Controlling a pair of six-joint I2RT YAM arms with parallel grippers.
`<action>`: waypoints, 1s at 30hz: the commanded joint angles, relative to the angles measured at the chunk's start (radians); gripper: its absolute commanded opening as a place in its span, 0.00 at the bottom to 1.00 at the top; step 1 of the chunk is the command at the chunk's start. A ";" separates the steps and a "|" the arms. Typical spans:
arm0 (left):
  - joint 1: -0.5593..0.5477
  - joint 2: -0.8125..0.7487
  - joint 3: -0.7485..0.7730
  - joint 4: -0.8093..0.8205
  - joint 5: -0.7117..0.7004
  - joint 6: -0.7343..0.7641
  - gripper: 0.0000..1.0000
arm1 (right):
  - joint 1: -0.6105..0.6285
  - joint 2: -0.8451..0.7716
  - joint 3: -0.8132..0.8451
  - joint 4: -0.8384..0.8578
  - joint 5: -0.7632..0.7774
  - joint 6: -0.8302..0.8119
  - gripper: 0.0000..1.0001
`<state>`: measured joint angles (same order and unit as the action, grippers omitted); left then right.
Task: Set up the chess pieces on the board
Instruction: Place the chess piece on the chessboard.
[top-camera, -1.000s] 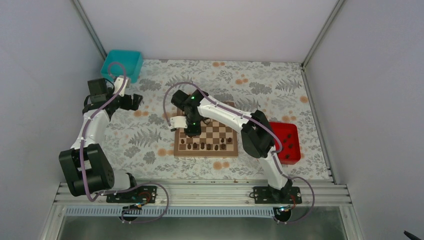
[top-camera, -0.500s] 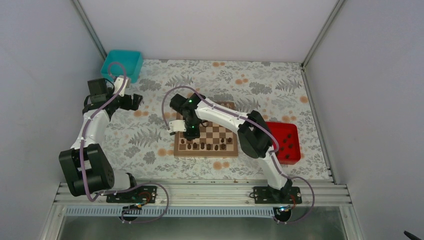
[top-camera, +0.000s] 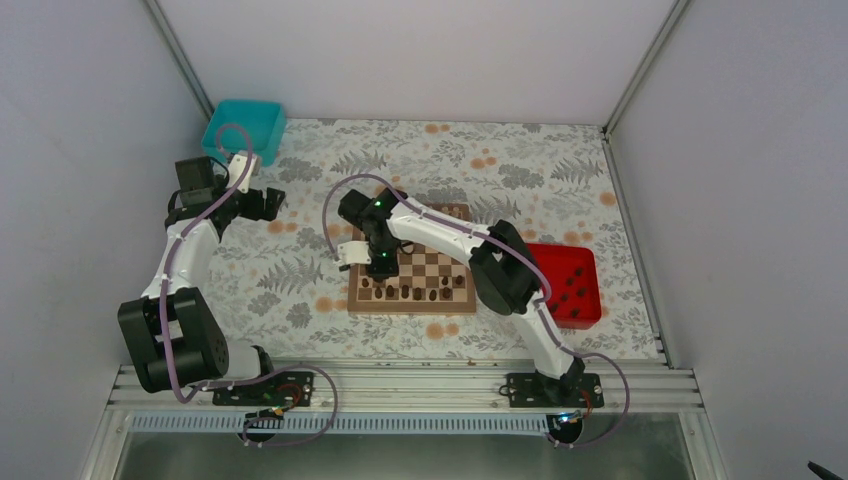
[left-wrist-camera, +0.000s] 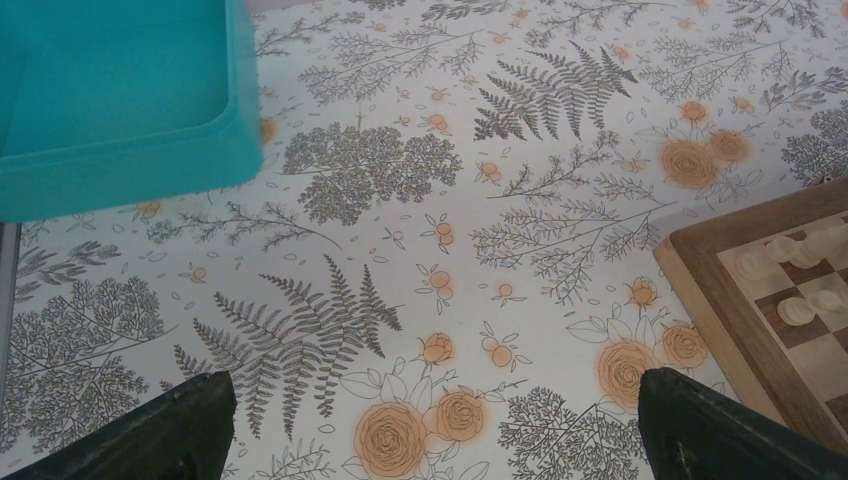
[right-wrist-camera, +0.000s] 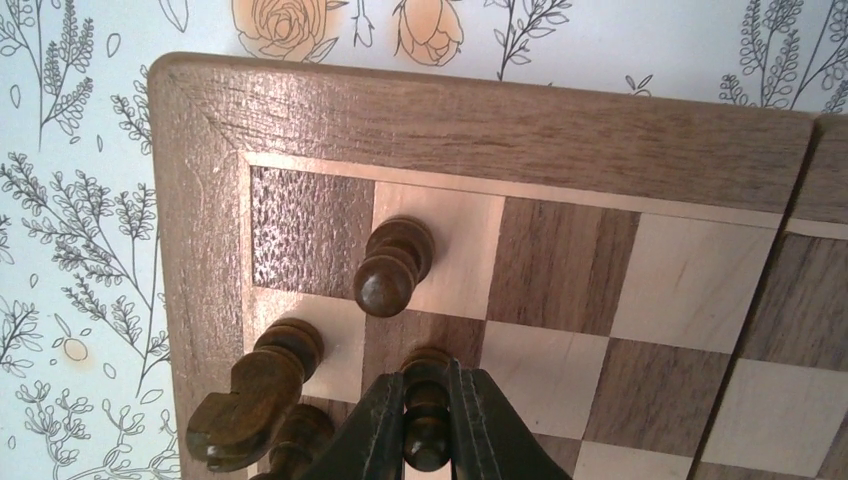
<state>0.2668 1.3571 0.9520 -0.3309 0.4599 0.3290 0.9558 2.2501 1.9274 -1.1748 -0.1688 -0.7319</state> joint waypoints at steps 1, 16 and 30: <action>0.008 -0.009 0.014 0.006 0.013 0.006 1.00 | 0.011 0.025 0.033 0.000 0.000 -0.007 0.12; 0.008 -0.004 0.016 0.007 0.011 0.007 1.00 | 0.014 0.025 0.033 -0.029 -0.024 -0.011 0.12; 0.008 -0.001 0.015 0.010 0.008 0.008 1.00 | 0.016 0.009 0.052 -0.019 -0.009 -0.006 0.29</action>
<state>0.2668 1.3571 0.9520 -0.3313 0.4599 0.3290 0.9573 2.2604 1.9427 -1.1873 -0.1726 -0.7334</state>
